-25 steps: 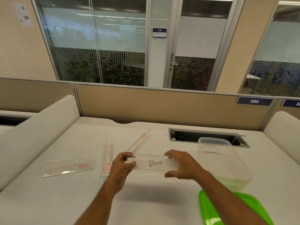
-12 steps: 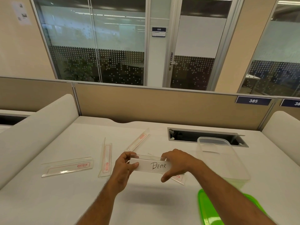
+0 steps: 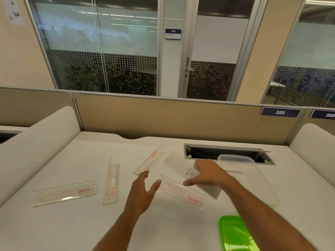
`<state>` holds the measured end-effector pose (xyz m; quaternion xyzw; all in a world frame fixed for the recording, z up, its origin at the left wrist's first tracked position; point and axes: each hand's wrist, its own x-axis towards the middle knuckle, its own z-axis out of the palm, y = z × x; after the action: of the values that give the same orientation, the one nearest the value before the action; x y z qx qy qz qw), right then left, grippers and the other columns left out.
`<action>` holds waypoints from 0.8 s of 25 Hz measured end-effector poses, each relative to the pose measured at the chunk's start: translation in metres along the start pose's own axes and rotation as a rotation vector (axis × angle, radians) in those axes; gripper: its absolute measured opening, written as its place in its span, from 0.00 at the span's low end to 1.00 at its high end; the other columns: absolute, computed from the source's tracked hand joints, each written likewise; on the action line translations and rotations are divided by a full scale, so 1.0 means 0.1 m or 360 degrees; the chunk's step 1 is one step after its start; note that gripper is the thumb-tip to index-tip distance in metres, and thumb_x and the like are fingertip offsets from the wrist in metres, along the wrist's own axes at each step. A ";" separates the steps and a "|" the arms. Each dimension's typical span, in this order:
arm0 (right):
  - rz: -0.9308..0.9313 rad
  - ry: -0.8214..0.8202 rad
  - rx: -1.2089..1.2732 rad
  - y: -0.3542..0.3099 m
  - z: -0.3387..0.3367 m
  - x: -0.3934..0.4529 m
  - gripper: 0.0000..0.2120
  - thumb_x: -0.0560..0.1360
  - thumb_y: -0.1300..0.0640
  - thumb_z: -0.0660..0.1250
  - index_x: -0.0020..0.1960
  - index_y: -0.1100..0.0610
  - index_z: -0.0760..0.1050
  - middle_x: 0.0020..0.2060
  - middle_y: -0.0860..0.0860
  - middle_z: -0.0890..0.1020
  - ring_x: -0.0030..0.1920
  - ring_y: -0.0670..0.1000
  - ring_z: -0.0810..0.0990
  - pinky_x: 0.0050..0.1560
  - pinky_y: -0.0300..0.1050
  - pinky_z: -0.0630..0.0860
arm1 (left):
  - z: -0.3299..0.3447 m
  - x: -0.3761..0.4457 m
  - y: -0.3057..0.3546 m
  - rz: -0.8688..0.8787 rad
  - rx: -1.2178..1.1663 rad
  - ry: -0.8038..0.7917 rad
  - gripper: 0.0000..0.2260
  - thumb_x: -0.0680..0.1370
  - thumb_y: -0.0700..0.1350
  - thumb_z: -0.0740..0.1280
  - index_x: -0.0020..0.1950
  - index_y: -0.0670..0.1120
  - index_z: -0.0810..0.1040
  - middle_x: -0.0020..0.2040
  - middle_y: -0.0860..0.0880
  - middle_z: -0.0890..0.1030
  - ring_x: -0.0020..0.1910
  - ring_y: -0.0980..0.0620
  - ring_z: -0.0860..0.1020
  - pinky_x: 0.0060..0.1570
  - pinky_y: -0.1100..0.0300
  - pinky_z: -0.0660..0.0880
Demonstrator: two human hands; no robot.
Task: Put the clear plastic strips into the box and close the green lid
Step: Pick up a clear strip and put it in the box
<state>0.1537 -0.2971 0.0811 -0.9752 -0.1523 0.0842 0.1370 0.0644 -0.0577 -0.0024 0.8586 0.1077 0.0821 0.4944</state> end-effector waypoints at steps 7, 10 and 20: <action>0.0769 0.0583 0.0097 1.00 -0.33 -0.07 0.36 0.60 0.29 0.73 0.55 0.54 0.74 0.49 0.53 0.82 0.42 0.54 0.79 0.33 0.43 0.72 | 0.21 0.18 -0.48 0.0172 0.1055 -0.0287 0.44 0.72 0.74 0.49 0.79 0.48 0.50 0.81 0.48 0.52 0.79 0.48 0.49 0.78 0.45 0.49; 0.0975 0.0593 0.0069 1.30 -0.23 -0.10 0.36 0.61 0.31 0.74 0.57 0.55 0.74 0.50 0.54 0.82 0.47 0.57 0.81 0.36 0.44 0.72 | 0.33 0.27 -0.60 0.0144 0.1184 -0.0329 0.50 0.66 0.79 0.39 0.79 0.47 0.46 0.81 0.49 0.48 0.80 0.48 0.46 0.78 0.44 0.46; 0.1282 0.0181 -0.0173 1.68 0.35 0.04 0.34 0.58 0.32 0.75 0.54 0.55 0.75 0.48 0.52 0.81 0.48 0.56 0.82 0.39 0.45 0.73 | 0.56 0.38 -0.86 0.0182 0.1258 -0.0236 0.54 0.64 0.83 0.41 0.79 0.48 0.43 0.80 0.52 0.42 0.78 0.53 0.38 0.75 0.44 0.33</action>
<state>0.1962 -0.4413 -0.0020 -0.9657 0.2455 0.0688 0.0496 0.1061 -0.0526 -0.1037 0.9907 0.0471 -0.0004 0.1274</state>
